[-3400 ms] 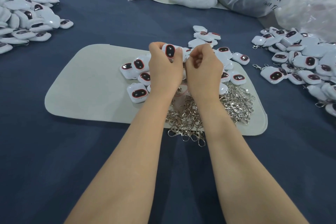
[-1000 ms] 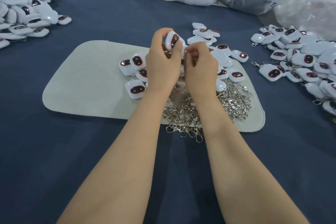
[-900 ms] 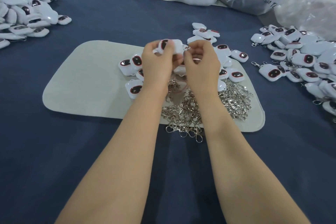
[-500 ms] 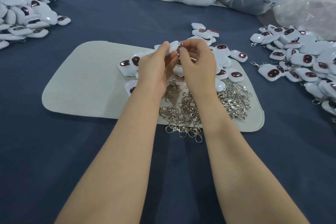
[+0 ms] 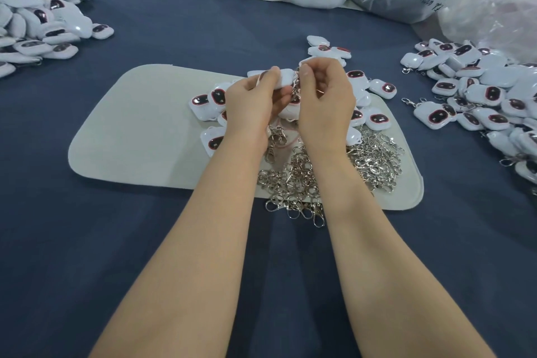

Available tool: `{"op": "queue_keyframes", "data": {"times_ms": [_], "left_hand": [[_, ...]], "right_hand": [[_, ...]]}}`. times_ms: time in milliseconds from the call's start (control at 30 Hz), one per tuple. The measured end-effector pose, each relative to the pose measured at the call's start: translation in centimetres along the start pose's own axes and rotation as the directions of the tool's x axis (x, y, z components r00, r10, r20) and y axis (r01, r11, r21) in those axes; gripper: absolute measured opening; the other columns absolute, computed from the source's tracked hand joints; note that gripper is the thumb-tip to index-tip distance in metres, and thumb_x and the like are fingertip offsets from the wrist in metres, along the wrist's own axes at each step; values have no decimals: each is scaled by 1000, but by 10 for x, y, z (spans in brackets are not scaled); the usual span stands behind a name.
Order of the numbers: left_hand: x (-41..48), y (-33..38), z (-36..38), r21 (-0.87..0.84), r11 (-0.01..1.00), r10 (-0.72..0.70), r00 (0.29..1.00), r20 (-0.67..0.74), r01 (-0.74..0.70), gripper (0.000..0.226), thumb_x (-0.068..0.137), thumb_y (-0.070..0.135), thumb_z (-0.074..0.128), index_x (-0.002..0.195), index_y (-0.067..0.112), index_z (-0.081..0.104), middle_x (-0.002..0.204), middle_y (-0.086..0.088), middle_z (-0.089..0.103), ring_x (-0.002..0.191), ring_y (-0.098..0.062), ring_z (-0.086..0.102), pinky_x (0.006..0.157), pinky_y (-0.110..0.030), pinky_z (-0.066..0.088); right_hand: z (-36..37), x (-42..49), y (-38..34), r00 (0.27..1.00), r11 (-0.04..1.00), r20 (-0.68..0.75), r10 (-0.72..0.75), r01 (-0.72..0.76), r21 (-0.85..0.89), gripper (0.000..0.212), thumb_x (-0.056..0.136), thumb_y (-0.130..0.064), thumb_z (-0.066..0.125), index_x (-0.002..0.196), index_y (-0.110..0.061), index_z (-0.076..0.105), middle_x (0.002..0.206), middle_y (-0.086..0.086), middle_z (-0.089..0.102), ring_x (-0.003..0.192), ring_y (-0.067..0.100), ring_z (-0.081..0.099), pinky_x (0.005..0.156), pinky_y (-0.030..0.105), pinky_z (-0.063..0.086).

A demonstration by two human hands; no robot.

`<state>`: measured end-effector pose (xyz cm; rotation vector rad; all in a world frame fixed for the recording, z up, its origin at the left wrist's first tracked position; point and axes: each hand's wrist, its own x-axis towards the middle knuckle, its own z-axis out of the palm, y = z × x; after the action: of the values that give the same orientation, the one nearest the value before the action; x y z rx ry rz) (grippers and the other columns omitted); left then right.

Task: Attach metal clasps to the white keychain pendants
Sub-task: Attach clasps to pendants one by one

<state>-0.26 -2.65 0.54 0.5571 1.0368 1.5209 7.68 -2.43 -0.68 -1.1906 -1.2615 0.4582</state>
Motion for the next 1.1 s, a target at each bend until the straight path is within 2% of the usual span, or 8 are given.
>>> {"op": "queue_keyframes", "data": {"times_ms": [133, 233, 533, 700, 833, 933, 1033, 1100], "left_hand": [[2, 3, -1, -148, 985, -92, 996, -1, 91, 15, 91, 8, 61, 77, 4, 60, 51, 2, 63, 50, -4, 62, 50, -13, 50], [3, 4, -3, -196, 972, -130, 991, 13, 130, 15, 90, 10, 62, 77, 5, 61, 51, 1, 63, 49, -3, 62, 48, -12, 48], [3, 1, -1, -126, 988, -92, 995, 26, 95, 14, 91, 10, 61, 78, 5, 61, 49, 2, 62, 47, -3, 61, 46, -13, 47], [1, 1, -1, -66, 996, -62, 998, 8, 62, 15, 92, 11, 60, 79, 5, 61, 52, 0, 63, 46, -5, 60, 48, -15, 48], [-1, 0, 2, 66, 994, 92, 994, -56, -88, 4, 92, 10, 59, 93, 7, 58, 79, -11, 66, 54, -11, 63, 53, -19, 51], [-2, -2, 1, 289, 916, 303, 952, -41, -279, 13, 90, 11, 61, 100, 14, 55, 96, -13, 67, 65, -16, 66, 59, -27, 56], [-4, -4, 1, 431, 784, 471, 880, 55, -447, 17, 89, 12, 60, 102, 21, 53, 91, 7, 62, 76, -10, 64, 79, -38, 56], [-3, -6, 1, 495, 688, 544, 829, 131, -530, 19, 90, 13, 59, 107, 19, 55, 85, 19, 57, 75, 2, 58, 77, -23, 53]], "right_hand": [[2, -3, -2, 998, 1000, 69, 13, -13, -11, 8, 91, -10, 56, 97, -12, 62, 82, -17, 59, 78, -4, 56, 72, 5, 41], [4, -4, -4, 996, 999, 91, 8, -4, -44, 8, 91, -9, 57, 96, -15, 61, 83, -17, 58, 85, 3, 57, 76, 9, 42], [2, -4, -7, 1000, 1000, -22, -6, 6, -11, 7, 90, -7, 57, 96, -11, 59, 78, -14, 58, 73, -2, 54, 71, 11, 43], [1, -5, -6, 993, 985, -7, -115, 113, -132, 11, 91, -4, 53, 97, -4, 62, 87, -1, 63, 81, 10, 58, 78, 17, 45], [0, -4, -1, 990, 965, 17, -139, 140, -220, 13, 91, -4, 53, 96, -4, 65, 90, 4, 67, 87, 19, 60, 83, 31, 48], [0, -3, 2, 991, 960, 14, -131, 131, -246, 13, 90, -4, 53, 94, -4, 65, 87, 4, 67, 84, 21, 60, 80, 31, 47], [-1, -2, 4, 992, 960, 6, -126, 123, -250, 12, 89, -3, 53, 92, -4, 65, 83, 4, 66, 81, 21, 59, 77, 30, 46], [-2, -1, 6, 994, 962, 21, -107, 109, -249, 12, 89, -3, 53, 91, -3, 64, 83, 6, 66, 80, 22, 58, 77, 32, 46]]}}
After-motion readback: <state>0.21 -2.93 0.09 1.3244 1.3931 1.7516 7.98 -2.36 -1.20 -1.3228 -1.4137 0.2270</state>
